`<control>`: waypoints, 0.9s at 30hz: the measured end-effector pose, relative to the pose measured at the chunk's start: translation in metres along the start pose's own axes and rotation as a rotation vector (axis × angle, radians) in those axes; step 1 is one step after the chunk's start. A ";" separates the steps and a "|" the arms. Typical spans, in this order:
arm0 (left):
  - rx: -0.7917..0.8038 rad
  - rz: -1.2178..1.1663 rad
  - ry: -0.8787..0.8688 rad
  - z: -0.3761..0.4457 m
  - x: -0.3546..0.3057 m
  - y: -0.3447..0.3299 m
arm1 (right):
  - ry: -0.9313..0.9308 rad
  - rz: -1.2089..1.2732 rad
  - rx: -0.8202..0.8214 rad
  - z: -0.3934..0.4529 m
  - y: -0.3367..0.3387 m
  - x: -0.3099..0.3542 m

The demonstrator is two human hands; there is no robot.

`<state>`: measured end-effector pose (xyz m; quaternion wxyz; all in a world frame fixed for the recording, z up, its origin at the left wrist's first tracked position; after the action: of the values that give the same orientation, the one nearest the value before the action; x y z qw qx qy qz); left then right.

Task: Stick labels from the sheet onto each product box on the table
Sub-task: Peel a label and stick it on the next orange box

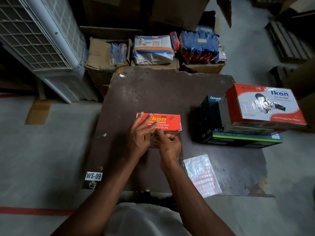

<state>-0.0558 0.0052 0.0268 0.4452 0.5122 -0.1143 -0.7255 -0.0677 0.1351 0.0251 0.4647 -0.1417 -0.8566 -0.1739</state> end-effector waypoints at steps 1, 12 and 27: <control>-0.001 0.005 0.004 0.000 0.001 -0.001 | 0.000 -0.001 -0.003 0.001 0.002 -0.001; -0.003 0.014 0.000 0.003 0.002 -0.002 | 0.841 -0.580 -0.188 0.014 0.031 0.027; 0.010 -0.019 -0.007 0.006 -0.001 0.003 | 1.680 -0.748 -0.066 0.033 0.033 0.055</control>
<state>-0.0595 0.0027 0.0321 0.4355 0.5129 -0.1146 -0.7309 -0.1074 0.1834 0.0603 0.8434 0.3044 -0.2222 -0.3830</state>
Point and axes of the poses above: each hand's wrist, its own z-axis towards the middle knuckle, its own y-axis out of the back of the hand, x = y × z, the point moved 3 cm from there along z, towards the middle knuckle, and after that the axes turned 12 degrees about -x, right-handed, at the moved point
